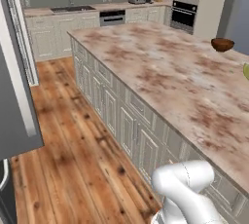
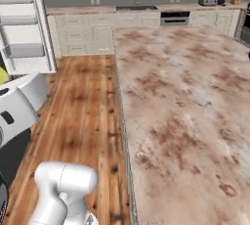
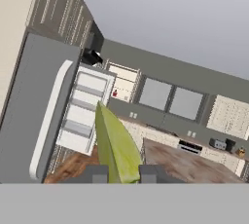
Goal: There is a bowl on the dining counter. Grab a lemon wedge from the fridge and place it in the bowl. Then get the liquor bottle and glass cup from the cabinet and place them next to the bowl.
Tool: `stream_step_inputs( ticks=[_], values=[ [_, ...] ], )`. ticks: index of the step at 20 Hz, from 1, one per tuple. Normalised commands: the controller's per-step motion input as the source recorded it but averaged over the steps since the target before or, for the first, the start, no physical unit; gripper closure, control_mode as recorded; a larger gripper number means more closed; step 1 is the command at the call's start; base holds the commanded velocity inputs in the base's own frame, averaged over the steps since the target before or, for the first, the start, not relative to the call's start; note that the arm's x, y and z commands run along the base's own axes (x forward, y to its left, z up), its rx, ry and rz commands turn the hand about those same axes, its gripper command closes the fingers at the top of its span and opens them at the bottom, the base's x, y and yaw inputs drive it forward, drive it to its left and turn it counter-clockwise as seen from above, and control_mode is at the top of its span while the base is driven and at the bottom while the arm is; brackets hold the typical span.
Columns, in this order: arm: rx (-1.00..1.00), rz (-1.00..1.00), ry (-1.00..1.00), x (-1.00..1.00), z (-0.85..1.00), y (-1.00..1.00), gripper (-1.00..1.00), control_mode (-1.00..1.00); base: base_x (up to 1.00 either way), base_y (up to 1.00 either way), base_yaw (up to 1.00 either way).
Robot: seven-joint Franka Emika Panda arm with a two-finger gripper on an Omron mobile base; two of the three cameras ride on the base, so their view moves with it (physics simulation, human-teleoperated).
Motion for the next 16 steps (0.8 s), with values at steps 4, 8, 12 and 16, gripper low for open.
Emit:
stream_step_inputs(
  ticks=[4, 8, 12, 16],
  values=[
    [0.00, 0.00, 0.00, 0.00, 0.00, 0.00, 1.00, 1.00, -0.86, -0.59, -0.32],
    [0.00, 0.00, 0.00, 0.00, 0.00, 0.00, 1.00, 1.00, -0.88, -0.71, -0.29],
    [0.00, 0.00, 0.00, 0.00, 0.00, 0.00, 1.00, 1.00, -0.97, -0.73, -0.26],
    [0.00, 0.00, 0.00, 0.00, 0.00, 0.00, 1.00, 1.00, -1.00, -0.18, -0.12]
  ],
)
